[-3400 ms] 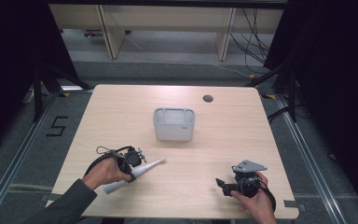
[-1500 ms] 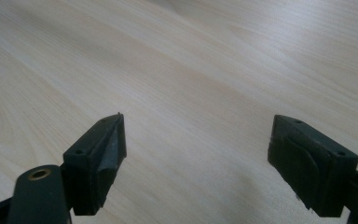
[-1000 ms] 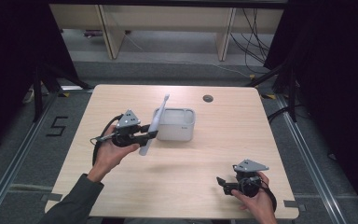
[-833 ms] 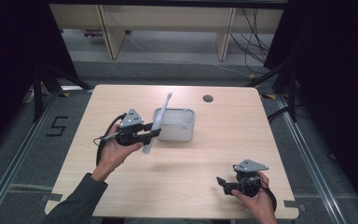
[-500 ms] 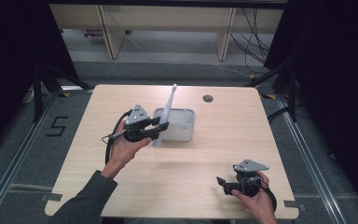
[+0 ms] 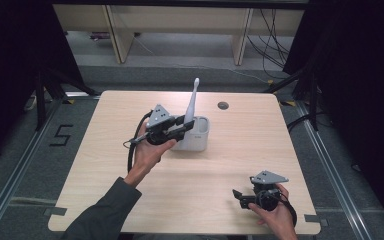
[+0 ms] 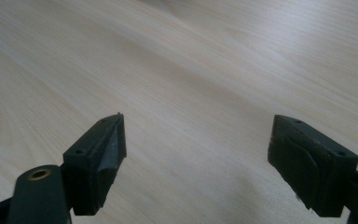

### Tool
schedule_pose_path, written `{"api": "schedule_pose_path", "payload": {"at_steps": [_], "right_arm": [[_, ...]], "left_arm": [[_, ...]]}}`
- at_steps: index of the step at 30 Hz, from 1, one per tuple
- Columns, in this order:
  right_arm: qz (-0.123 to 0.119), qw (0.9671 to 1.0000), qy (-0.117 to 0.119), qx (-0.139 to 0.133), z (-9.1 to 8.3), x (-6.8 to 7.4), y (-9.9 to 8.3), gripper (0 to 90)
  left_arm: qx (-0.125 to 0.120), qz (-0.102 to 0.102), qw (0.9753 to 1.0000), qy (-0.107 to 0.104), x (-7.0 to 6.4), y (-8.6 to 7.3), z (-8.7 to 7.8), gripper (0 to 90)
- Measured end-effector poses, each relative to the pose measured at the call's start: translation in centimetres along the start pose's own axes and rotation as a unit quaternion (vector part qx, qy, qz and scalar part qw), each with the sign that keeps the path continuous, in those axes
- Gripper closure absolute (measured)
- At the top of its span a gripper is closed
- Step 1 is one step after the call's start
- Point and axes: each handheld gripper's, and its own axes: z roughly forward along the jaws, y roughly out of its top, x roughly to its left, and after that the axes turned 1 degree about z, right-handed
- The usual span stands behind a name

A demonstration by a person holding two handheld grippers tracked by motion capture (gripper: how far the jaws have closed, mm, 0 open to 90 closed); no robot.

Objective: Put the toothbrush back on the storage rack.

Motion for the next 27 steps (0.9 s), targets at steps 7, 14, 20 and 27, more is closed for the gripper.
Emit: {"api": "schedule_pose_path", "payload": {"at_steps": [7, 14, 20, 27], "right_arm": [[0.015, 0.9998, -0.003, 0.009, -0.2, 0.2, 0.0, 19.9], [0.006, 1.0, -0.001, 0.003, -0.1, -0.1, 0.0, 19.9], [0.002, 1.0, -0.005, 0.005, -0.2, -0.2, 0.0, 19.9], [0.013, 0.9999, -0.002, 0.011, -0.1, -0.1, -0.1, 19.9]], "left_arm": [[-0.01, -0.009, 0.9999, -0.006, -0.3, 0.6, 1.7, 66.0], [-0.021, -0.009, 0.9997, -0.003, -0.4, 1.5, 3.6, 66.0], [-0.028, -0.007, 0.9996, 0.002, -0.3, 2.1, 4.8, 66.0], [-0.032, -0.011, 0.9993, 0.014, 0.0, 1.9, 6.1, 66.0]]}}
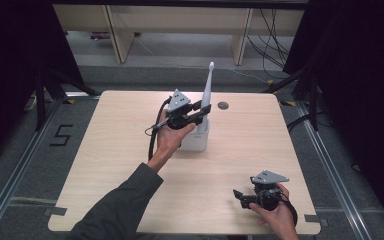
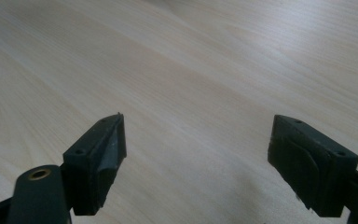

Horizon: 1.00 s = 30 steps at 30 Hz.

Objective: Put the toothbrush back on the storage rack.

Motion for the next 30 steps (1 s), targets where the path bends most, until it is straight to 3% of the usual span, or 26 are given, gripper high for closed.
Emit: {"api": "schedule_pose_path", "payload": {"at_steps": [1, 5, 8, 12, 13, 23, 25, 30], "right_arm": [[-0.013, 0.9999, -0.005, -0.001, 0.0, -0.2, 0.0, 19.9], [-0.005, 1.0, 0.0, -0.001, 0.1, 0.0, 0.0, 19.9], [-0.019, 0.9998, -0.001, -0.004, 0.1, -0.2, 0.1, 19.8], [-0.019, 0.9998, 0.0, -0.004, 0.1, -0.2, 0.0, 19.9], [-0.03, 0.9995, -0.002, -0.008, 0.1, -0.3, 0.0, 19.9], [-0.004, 1.0, 0.008, 0.003, 0.1, 0.0, 0.0, 19.9], [-0.017, 0.9998, 0.004, -0.002, 0.1, -0.1, 0.0, 19.9], [-0.017, 0.9998, 0.004, -0.002, 0.1, -0.1, 0.0, 19.9]], "left_arm": [[0.0, -0.002, 1.0, 0.002, 0.1, -0.1, 0.1, 66.0], [-0.007, -0.009, 0.9999, 0.006, 0.5, -0.3, 0.7, 65.9], [-0.007, -0.01, 0.9999, 0.007, 0.6, -0.4, 1.2, 65.9], [-0.007, -0.012, 0.9998, 0.013, 0.8, -0.7, 1.7, 65.9], [-0.008, -0.011, 0.9998, 0.017, 0.8, -0.7, 1.8, 65.9], [-0.003, -0.017, 0.9997, 0.017, 1.0, -1.4, 2.8, 65.9], [-0.004, -0.017, 0.9997, 0.02, 1.1, -1.5, 2.9, 65.9], [-0.002, -0.019, 0.9995, 0.025, 1.5, -2.0, 3.1, 65.9]]}}
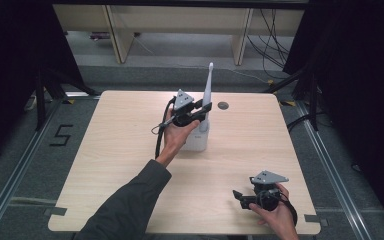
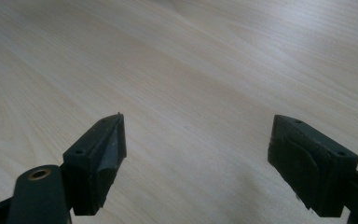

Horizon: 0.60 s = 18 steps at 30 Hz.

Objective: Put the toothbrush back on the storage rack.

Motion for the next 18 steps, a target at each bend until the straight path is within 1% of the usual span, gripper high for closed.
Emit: {"api": "schedule_pose_path", "payload": {"at_steps": [4, 5, 8, 10, 11, 12, 18], "right_arm": [[0.0, 1.0, -0.001, 0.001, 0.0, 0.0, 0.0, 19.9], [0.003, 1.0, 0.004, 0.002, 0.0, 0.1, 0.0, 19.9], [0.002, 1.0, 0.004, 0.001, 0.0, 0.1, 0.0, 19.9], [0.002, 1.0, 0.004, 0.002, 0.1, 0.0, 0.0, 19.9], [-0.001, 1.0, 0.0, 0.001, 0.0, 0.0, 0.0, 19.9], [-0.007, 1.0, -0.003, -0.001, 0.1, 0.0, 0.0, 19.9], [-0.007, 1.0, -0.001, 0.0, 0.1, 0.0, -0.1, 19.9]], "left_arm": [[0.005, -0.002, 1.0, 0.002, 0.1, -0.4, 0.1, 65.8], [0.009, -0.002, 1.0, 0.003, 0.1, -0.5, 0.2, 65.8], [0.013, 0.0, 0.9999, 0.004, 0.0, -0.7, 0.2, 65.8], [0.019, 0.001, 0.9998, 0.007, 0.1, -1.1, 0.3, 65.8], [0.022, 0.001, 0.9997, 0.008, 0.1, -1.2, 0.3, 65.8], [0.024, 0.0, 0.9997, 0.009, 0.1, -1.3, 0.3, 65.8], [0.033, 0.0, 0.9994, 0.008, 0.2, -1.8, 0.2, 65.8]]}}
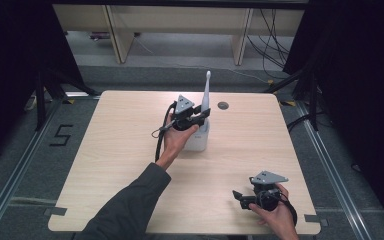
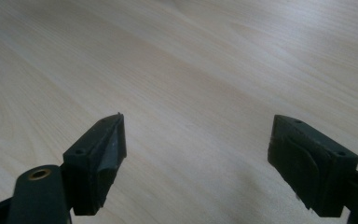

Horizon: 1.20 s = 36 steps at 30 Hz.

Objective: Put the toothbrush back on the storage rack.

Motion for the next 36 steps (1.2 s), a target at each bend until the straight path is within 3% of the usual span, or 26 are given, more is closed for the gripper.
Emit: {"api": "schedule_pose_path", "payload": {"at_steps": [14, 30, 33, 36], "right_arm": [[-0.001, 1.0, -0.001, 0.001, 0.0, 0.0, 0.0, 19.9], [-0.003, 1.0, -0.001, 0.001, 0.0, 0.0, 0.0, 19.9], [-0.003, 1.0, -0.001, 0.001, 0.0, 0.0, 0.0, 19.9], [-0.003, 1.0, -0.001, 0.002, 0.1, 0.0, 0.0, 19.9]], "left_arm": [[0.022, 0.006, 0.9998, -0.001, -0.1, -1.1, -0.2, 65.8], [0.045, 0.033, 0.9984, 0.006, -0.4, -1.7, -0.3, 66.0], [0.041, 0.03, 0.9987, 0.002, -0.4, -1.7, -0.4, 67.2], [0.037, 0.039, 0.9985, 0.007, -0.5, -1.3, -0.6, 68.2]]}}
